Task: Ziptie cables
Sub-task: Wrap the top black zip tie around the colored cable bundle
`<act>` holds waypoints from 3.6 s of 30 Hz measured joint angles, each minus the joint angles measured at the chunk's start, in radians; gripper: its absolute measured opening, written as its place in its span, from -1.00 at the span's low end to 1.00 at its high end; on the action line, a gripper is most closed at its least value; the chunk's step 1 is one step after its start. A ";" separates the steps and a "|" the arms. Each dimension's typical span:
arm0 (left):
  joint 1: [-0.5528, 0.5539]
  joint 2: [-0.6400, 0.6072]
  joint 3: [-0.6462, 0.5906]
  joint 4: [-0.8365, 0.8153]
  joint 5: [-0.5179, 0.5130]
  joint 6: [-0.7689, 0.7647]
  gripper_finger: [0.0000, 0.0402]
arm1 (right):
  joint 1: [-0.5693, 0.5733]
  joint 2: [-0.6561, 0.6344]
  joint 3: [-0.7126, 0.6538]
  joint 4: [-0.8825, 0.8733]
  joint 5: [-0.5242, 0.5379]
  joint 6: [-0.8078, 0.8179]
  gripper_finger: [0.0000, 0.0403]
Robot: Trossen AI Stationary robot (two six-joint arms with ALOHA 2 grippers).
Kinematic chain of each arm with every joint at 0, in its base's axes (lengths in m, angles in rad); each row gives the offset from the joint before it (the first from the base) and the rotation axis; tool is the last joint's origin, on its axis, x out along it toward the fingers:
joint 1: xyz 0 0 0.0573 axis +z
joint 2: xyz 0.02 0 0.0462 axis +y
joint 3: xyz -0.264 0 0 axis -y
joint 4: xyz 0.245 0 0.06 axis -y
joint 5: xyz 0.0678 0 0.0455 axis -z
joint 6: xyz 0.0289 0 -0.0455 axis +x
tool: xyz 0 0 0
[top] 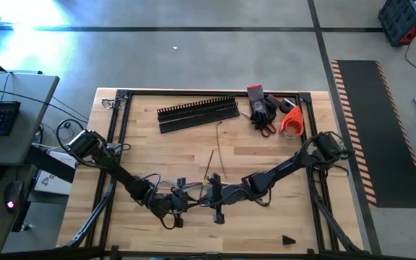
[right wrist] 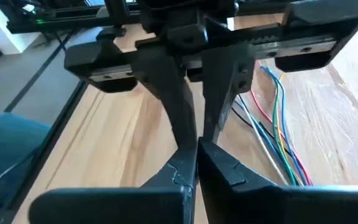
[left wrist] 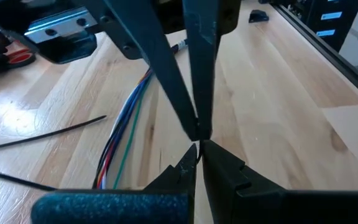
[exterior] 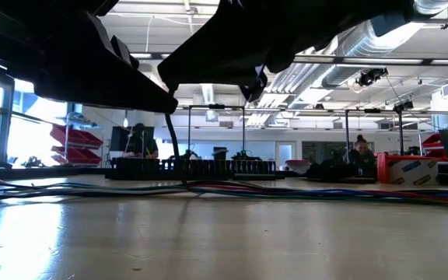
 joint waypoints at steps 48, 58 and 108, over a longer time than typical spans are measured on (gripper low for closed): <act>-0.012 0.053 0.000 -0.021 -0.018 -0.121 -1.00 | -0.466 0.056 -0.237 0.110 -0.110 0.215 -0.20; -0.012 0.053 0.000 -0.021 -0.020 -0.129 -1.00 | -0.455 0.059 -0.239 0.122 -0.109 0.142 -0.56; -0.016 0.052 0.000 0.040 -0.036 -0.112 -1.00 | 0.095 0.028 -0.192 0.192 0.671 -1.028 -1.00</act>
